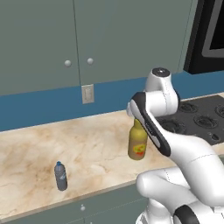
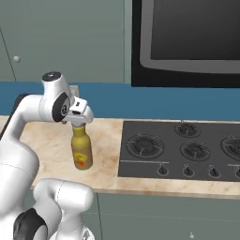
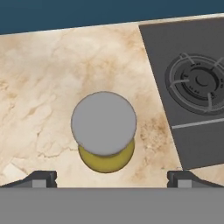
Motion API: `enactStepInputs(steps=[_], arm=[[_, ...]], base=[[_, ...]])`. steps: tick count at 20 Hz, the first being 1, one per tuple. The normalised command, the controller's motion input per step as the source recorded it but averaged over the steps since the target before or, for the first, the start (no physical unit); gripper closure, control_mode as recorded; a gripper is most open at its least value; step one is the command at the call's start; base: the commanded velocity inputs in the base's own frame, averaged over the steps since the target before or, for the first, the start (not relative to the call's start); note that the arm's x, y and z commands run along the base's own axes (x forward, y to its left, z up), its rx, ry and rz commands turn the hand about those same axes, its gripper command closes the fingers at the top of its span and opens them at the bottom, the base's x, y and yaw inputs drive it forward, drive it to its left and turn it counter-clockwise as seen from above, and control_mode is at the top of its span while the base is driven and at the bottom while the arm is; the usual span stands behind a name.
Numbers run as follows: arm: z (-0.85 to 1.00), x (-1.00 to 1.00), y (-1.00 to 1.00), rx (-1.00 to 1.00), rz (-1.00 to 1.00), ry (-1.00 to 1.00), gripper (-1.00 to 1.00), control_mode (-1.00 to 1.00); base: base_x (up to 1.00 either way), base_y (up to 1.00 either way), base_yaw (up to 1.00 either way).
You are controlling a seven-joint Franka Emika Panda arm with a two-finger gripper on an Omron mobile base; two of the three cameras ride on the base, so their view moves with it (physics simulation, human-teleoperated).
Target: Place the drinks on the dining counter in a tight cluster.
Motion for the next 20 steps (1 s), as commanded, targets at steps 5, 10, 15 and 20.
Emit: enactStepInputs(steps=[5, 10, 15, 20], arm=[[0.00, 0.32, 0.00, 0.00, 0.00, 0.00, -1.00, -1.00], [0.00, 0.29, 0.00, 0.00, 0.00, 0.00, -1.00, -1.00], [0.00, 0.19, 0.00, 0.00, 0.00, 0.00, -1.00, -1.00], [-0.03, 0.00, 0.00, 0.00, 0.00, 0.00, -1.00, -1.00]], base=[[0.00, 0.00, 0.00], [0.00, 0.00, 0.00], [0.00, 0.00, 0.00], [0.00, 0.00, 0.00]])
